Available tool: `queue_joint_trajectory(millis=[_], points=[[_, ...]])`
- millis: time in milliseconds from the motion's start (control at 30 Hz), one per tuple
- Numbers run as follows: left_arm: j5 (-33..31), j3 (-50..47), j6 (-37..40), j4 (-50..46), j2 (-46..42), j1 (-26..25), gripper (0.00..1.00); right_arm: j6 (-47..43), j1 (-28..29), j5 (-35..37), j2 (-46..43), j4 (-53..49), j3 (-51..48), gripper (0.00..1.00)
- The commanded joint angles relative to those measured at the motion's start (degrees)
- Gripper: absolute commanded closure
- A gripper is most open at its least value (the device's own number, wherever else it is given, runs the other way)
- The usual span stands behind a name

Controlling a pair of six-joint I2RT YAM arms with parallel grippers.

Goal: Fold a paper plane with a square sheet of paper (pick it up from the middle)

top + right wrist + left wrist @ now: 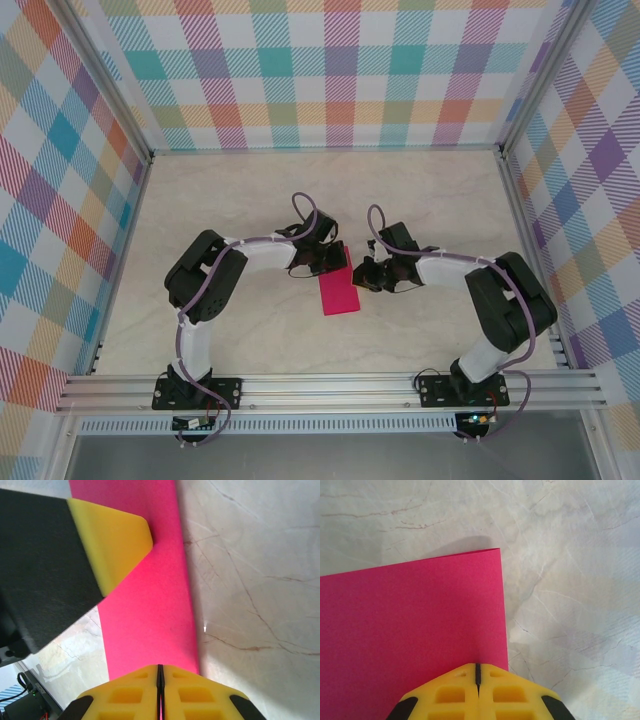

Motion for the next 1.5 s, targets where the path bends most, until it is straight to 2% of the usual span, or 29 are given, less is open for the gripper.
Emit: queue_joint_trajectory(millis=[0,333,833,1467], points=[[0.33,1.36,1.10,-1.41,0.56,-0.24,0.96,0.36,-0.45,-2.77,2.08,1.74,-0.79,0.89],[4.22,1.13,0.15,1.15,-1.04,-2.04,0.95,-0.27,-0.43,-1.77,5.68,-0.23,-0.08,0.89],[-3.97,-1.21,-0.83,-4.68,1.42,-3.09,0.96,-2.83,-0.02,-1.69,3.68,-6.40,-0.39,0.90],[-4.76,-3.80,-2.77,-2.81,2.88,-3.09,0.97,-4.34,2.01,-3.48,-2.98,-12.68,-9.00,0.88]])
